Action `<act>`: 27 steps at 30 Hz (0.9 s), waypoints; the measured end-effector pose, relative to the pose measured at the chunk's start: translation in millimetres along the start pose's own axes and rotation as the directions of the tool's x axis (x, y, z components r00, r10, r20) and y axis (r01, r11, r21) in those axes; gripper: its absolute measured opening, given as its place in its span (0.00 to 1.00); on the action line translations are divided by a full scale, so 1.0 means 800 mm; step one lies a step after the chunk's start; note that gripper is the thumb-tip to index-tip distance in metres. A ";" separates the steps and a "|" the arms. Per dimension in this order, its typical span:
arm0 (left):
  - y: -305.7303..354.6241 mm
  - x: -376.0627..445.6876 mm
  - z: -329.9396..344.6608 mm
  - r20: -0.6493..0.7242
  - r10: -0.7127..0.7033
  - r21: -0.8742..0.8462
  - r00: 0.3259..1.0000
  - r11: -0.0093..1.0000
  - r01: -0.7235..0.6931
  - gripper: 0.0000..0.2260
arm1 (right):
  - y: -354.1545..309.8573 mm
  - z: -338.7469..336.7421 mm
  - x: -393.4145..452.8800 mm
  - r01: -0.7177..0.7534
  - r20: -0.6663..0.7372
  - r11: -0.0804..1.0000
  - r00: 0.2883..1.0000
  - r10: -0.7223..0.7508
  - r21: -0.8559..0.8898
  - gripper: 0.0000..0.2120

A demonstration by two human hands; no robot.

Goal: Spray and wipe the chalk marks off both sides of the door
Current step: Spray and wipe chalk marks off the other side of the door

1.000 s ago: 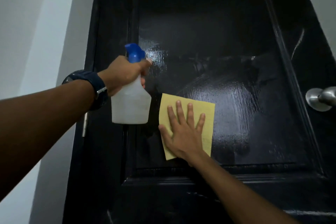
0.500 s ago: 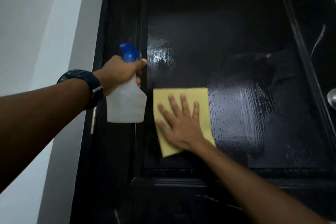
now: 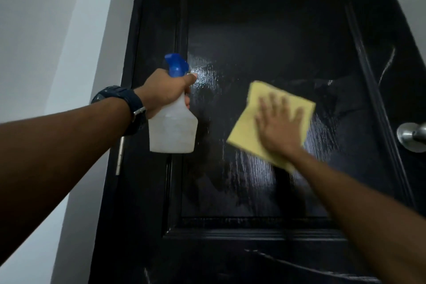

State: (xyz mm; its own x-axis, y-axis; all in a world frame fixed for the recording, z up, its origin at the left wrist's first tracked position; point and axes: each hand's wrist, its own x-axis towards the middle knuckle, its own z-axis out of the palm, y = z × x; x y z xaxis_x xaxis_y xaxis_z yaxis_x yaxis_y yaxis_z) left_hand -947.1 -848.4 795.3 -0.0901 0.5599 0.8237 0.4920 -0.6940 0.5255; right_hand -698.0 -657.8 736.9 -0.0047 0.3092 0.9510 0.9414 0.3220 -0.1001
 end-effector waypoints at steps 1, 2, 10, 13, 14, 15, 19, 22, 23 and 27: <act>0.002 0.003 0.005 0.002 0.003 -0.026 1.000 1.000 -0.003 0.14 | 0.039 -0.020 0.030 -0.107 -0.016 0.994 0.994 0.108 0.028 0.29; 0.004 0.004 0.011 0.010 0.005 -0.050 1.000 0.999 -0.005 0.13 | 0.077 -0.041 0.053 -0.202 -0.004 0.978 0.979 0.203 0.051 0.29; 0.004 0.019 0.084 0.119 0.039 -0.206 0.992 0.978 -0.013 0.13 | 0.122 -0.040 -0.023 -0.280 0.042 0.955 0.960 0.277 0.100 0.32; 0.002 0.025 0.119 0.118 0.045 -0.203 0.992 0.979 -0.020 0.14 | 0.116 -0.024 -0.051 -0.339 0.045 0.923 0.941 0.336 0.184 0.33; 0.003 0.026 0.130 0.117 0.055 -0.205 0.992 0.978 -0.030 0.14 | 0.116 -0.031 -0.036 -0.383 0.056 0.900 0.923 0.380 0.211 0.34; 0.004 0.027 0.139 0.121 0.066 -0.211 0.991 0.977 -0.039 0.14 | 0.116 -0.041 -0.011 -0.427 0.054 0.877 0.903 0.426 0.223 0.35; 0.007 0.032 0.152 0.150 0.087 -0.262 0.985 0.964 -0.045 0.15 | 0.126 -0.077 0.099 -0.459 0.001 0.854 0.881 0.473 0.244 0.39; -0.007 0.030 0.157 0.153 0.100 -0.254 0.983 0.965 -0.059 0.15 | 0.135 -0.059 0.092 -0.366 -0.120 0.921 0.916 0.382 0.136 0.40; -0.014 0.029 0.159 0.162 0.095 -0.252 0.982 0.966 -0.052 0.15 | 0.136 -0.046 0.069 -0.318 -0.153 0.942 0.931 0.331 0.104 0.39; -0.035 0.025 0.167 0.203 0.058 -0.300 0.978 0.954 0.005 0.15 | 0.158 -0.006 -0.071 -0.276 -0.196 0.956 0.937 0.290 0.098 0.38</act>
State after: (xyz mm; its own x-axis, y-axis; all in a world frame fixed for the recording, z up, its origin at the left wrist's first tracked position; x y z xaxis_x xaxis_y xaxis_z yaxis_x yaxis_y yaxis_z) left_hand -847.1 -757.3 768.4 0.1162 0.5986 0.7926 0.2093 -0.7948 0.5696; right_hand -577.1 -639.4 671.4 0.3350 0.2083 0.9189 0.8685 0.3099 -0.3869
